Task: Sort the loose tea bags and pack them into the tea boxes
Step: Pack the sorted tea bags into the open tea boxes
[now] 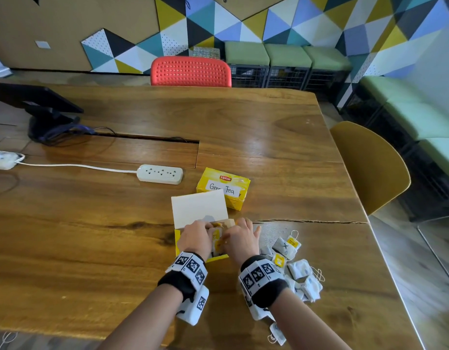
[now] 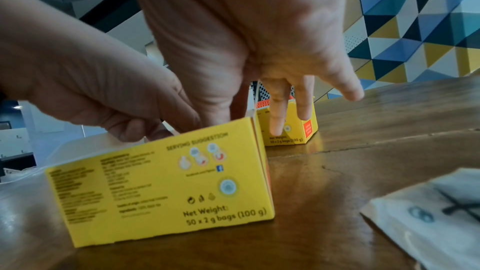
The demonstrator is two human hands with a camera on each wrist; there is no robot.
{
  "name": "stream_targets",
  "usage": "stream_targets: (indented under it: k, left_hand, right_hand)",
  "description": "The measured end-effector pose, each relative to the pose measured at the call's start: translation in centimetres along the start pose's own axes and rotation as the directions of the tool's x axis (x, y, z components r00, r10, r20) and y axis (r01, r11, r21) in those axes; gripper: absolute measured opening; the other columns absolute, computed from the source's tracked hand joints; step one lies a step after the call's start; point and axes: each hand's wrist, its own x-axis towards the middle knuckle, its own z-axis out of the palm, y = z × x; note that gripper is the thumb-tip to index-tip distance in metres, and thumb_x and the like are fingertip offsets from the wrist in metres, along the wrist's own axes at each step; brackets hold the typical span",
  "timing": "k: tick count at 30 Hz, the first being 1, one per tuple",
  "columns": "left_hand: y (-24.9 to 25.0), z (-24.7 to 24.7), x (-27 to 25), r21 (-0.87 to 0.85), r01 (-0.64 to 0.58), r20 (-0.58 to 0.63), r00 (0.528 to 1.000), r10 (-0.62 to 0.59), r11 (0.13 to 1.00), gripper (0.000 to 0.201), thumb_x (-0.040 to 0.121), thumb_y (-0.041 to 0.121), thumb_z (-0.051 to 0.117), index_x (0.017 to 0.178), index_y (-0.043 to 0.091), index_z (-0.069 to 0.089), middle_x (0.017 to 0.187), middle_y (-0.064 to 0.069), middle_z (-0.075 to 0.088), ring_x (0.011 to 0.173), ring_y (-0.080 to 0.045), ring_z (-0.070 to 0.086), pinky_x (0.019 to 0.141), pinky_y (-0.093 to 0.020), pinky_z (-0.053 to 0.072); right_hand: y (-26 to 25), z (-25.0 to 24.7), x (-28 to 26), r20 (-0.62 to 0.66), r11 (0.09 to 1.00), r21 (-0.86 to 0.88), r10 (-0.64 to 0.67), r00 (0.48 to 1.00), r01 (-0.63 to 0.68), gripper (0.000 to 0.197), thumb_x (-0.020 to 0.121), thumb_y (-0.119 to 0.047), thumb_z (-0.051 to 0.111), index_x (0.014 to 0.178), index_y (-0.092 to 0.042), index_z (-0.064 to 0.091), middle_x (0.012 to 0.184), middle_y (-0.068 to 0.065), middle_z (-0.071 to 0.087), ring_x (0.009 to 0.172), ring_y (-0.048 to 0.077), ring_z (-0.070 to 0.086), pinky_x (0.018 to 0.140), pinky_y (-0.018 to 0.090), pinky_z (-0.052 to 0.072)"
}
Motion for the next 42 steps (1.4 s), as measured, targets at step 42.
stream_targets:
  k: [42]
  left_hand:
    - [0.3, 1.3, 2.4, 0.038, 0.012, 0.298, 0.954, -0.023, 0.999, 0.033, 0.098, 0.029, 0.047, 0.101, 0.002, 0.065, 0.099, -0.014, 0.068, 0.089, -0.028, 0.065, 0.061, -0.03, 0.044]
  right_hand:
    - [3.0, 0.1, 2.3, -0.067, 0.966, 0.251, -0.043, 0.997, 0.059, 0.042, 0.078, -0.044, 0.037, 0.096, -0.03, 0.072, 0.11, 0.005, 0.062, 0.114, 0.027, 0.044, 0.08, 0.034, 0.032]
